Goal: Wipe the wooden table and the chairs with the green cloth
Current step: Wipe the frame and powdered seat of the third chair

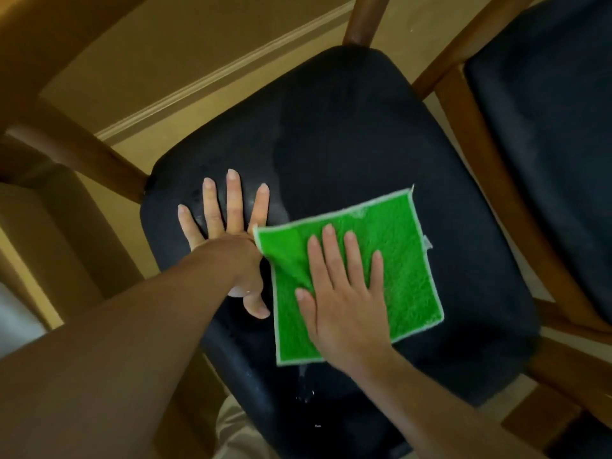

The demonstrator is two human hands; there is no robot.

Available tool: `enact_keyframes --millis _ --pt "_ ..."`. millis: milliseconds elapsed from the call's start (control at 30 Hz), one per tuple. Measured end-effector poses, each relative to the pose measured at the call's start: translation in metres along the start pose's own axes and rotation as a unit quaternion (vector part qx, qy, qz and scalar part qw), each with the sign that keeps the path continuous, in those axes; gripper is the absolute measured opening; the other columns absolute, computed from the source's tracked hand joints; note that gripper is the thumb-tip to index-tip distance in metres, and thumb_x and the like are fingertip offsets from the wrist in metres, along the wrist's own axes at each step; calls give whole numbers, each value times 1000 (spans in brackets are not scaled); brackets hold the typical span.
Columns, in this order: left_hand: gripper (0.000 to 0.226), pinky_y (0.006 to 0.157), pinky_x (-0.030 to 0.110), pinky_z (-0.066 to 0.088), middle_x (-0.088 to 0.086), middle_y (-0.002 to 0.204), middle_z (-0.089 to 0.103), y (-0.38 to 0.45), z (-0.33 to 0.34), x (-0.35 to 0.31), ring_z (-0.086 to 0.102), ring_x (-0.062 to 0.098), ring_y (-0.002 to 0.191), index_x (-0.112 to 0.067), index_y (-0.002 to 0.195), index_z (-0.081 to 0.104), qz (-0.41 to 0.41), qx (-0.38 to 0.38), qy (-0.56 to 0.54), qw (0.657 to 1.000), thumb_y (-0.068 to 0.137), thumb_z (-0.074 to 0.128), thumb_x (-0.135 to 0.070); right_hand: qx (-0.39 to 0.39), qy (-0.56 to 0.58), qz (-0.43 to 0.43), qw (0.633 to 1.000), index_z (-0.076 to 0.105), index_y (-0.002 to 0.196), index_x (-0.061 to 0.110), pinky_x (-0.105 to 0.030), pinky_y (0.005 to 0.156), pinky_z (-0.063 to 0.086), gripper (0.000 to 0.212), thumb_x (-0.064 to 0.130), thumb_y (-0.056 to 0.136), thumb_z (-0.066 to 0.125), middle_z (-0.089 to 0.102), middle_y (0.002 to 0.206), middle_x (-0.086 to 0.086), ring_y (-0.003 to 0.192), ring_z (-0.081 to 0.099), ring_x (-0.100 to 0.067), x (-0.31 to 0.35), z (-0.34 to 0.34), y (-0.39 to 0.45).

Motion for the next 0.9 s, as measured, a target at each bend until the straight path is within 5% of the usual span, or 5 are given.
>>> enact_keyframes --millis 133,367,600,733,900 --pt "160 103 70 -15 19 101 -72 0 -1 0 -56 45 104 -21 103 -61 5 -9 6 1000 52 88 -55 5 -32 -35 999 1 154 21 -61 114 8 61 49 102 12 3 164 0 149 5 -28 -9 -14 26" --pt "162 101 70 -15 19 100 -72 -2 1 0 -56 44 106 -20 97 -62 -2 -20 -5 1000 49 88 -56 -48 22 92 994 -8 155 22 -57 117 -3 61 47 103 11 -13 163 3 150 -13 -24 -61 -65 119" --pt "160 105 68 -15 15 106 -71 -4 -2 -2 -55 42 114 -24 103 -60 30 -58 -33 997 53 88 -53 -23 -9 66 998 -12 154 19 -58 118 1 66 53 101 10 -16 162 -1 149 -13 -28 -26 -20 30" --pt "158 109 65 -13 10 117 -69 -8 -5 1 -52 38 121 -30 112 -59 39 -110 -54 992 57 90 -40 -5 -21 33 999 10 154 13 -65 112 12 71 57 100 20 9 162 -10 148 9 -37 22 21 -41" --pt "147 114 62 -4 12 142 -51 -24 1 18 -33 36 139 -20 138 -43 20 -181 -88 979 64 76 -64 30 -20 3 999 14 154 14 -64 110 10 70 59 100 18 17 161 -8 147 13 -34 36 29 -53"
Point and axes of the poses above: each hand's wrist, its own y-axis towards the middle knuckle, its own z-axis out of the palm, x = y × z, the point moved 10 cm from there along y, towards the middle knuckle
